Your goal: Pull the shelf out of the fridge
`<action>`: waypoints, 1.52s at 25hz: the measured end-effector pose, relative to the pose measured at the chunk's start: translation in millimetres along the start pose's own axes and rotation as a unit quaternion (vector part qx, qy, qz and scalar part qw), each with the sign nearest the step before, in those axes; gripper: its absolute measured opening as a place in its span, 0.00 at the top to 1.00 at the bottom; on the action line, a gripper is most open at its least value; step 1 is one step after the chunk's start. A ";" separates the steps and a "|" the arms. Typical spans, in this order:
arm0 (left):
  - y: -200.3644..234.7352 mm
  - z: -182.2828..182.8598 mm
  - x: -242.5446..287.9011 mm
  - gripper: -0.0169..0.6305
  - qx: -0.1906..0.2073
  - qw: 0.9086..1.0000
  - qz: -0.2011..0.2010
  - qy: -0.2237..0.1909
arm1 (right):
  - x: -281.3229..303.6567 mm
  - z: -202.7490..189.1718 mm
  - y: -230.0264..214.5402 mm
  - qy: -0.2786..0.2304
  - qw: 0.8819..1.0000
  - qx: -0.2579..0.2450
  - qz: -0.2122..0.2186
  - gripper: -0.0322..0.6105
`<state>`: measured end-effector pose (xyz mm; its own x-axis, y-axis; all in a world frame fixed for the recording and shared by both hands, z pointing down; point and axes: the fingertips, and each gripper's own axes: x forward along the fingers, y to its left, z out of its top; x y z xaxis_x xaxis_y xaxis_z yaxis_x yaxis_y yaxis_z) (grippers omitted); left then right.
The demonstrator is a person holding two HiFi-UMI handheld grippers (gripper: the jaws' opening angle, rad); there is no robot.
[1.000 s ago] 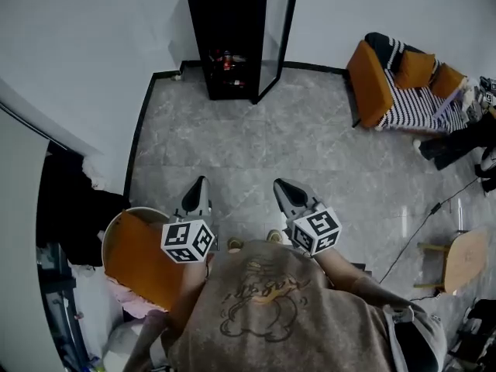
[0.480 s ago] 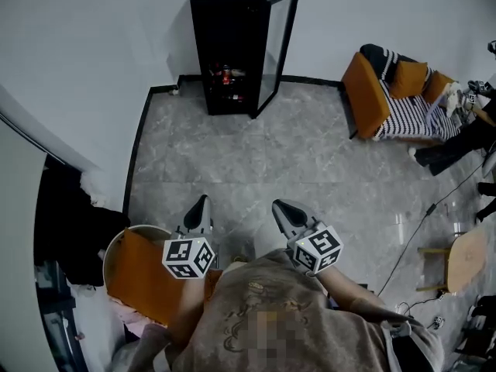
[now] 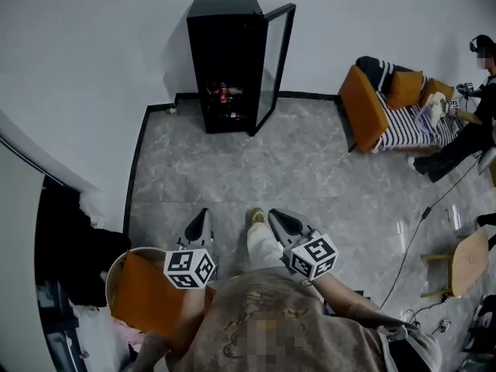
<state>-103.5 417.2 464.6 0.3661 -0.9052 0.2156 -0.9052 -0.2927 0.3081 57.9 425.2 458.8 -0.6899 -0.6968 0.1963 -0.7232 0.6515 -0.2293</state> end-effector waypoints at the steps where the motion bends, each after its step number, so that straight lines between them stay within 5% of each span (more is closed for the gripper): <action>1: 1.7 0.9 5.1 0.96 -0.001 1.000 -0.002 0.001 | 4.7 0.4 -2.8 0.001 1.000 0.001 -0.001 0.92; 15: 31.2 18.7 81.9 0.96 -0.008 1.000 0.001 0.012 | 71.2 20.5 -54.6 0.010 1.000 0.012 0.008 0.92; 38: 68.1 102.7 258.5 0.96 -0.011 1.000 0.027 0.009 | 197.4 107.6 -190.2 0.014 0.999 0.021 0.040 0.92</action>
<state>-92.7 131.7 446.2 0.3206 -0.9137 0.2496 -0.9192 -0.2365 0.3149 62.7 131.4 438.5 -0.7467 -0.6339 0.2018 -0.6640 0.6916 -0.2843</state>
